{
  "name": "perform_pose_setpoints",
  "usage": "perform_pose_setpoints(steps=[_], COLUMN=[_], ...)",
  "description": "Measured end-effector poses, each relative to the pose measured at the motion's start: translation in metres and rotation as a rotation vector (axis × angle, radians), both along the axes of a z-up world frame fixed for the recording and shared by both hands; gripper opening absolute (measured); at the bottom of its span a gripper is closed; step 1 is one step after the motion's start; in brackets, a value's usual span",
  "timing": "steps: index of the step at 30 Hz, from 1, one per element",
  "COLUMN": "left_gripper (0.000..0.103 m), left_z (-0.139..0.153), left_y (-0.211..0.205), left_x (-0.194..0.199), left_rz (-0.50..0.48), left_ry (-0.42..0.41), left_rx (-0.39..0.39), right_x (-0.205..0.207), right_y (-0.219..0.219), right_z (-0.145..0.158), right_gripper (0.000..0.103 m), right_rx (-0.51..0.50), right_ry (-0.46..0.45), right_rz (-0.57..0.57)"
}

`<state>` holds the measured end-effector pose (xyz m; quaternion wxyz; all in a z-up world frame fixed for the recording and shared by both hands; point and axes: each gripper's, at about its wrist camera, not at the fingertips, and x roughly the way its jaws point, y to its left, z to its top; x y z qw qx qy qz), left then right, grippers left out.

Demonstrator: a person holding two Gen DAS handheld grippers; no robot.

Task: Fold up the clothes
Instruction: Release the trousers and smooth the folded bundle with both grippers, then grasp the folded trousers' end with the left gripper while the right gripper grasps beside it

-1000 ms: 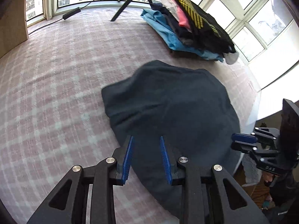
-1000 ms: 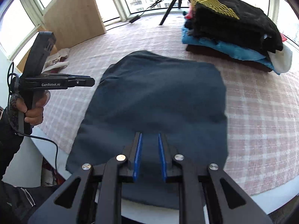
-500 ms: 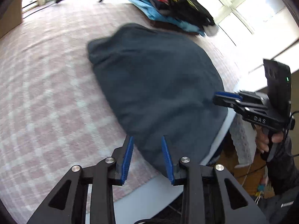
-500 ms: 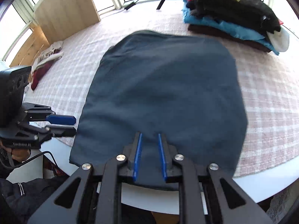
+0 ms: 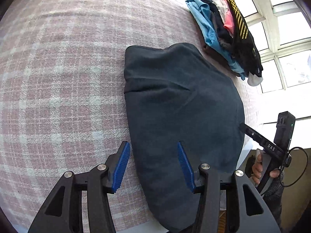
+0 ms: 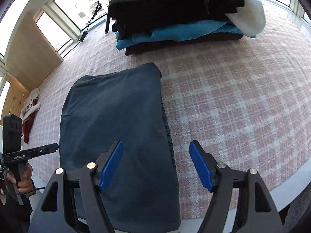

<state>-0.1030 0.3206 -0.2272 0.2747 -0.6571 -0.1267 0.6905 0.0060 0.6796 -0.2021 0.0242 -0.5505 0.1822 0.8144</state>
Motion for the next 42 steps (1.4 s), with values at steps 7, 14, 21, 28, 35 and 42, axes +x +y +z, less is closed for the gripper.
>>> perform_pose_setpoints(steps=[7,14,21,28,35,42], left_gripper=[0.051,0.052,0.054,0.037,0.009,0.008], left_z=[-0.003,0.000,0.000,-0.002,-0.005,0.000], left_y=[0.009,0.044,0.066,0.096,0.113,0.089], left_x=[0.010,0.026,0.033,0.044,0.049,0.054], left_rz=[0.063,-0.009,-0.064,-0.133,-0.154,-0.086], left_ry=[0.041,0.076,0.103,0.166,0.166,0.164], left_rx=[-0.096,-0.211,-0.277,-0.338,-0.255,-0.164], right_x=[-0.016,-0.019,-0.021,-0.015,-0.013,-0.001], right_y=[0.003,0.002,-0.004,-0.028,-0.040,-0.045], right_z=[-0.023,-0.032,-0.033,-0.033,-0.031,-0.016], right_gripper=[0.070,0.072,0.072,0.066,0.051,0.024], right_rx=[0.019,-0.025,-0.046,-0.050,-0.009,-0.007], right_ry=[-0.065,-0.070,-0.074,-0.064,-0.060,0.011], right_rz=[0.103,0.160,0.233,0.356,0.385,0.295])
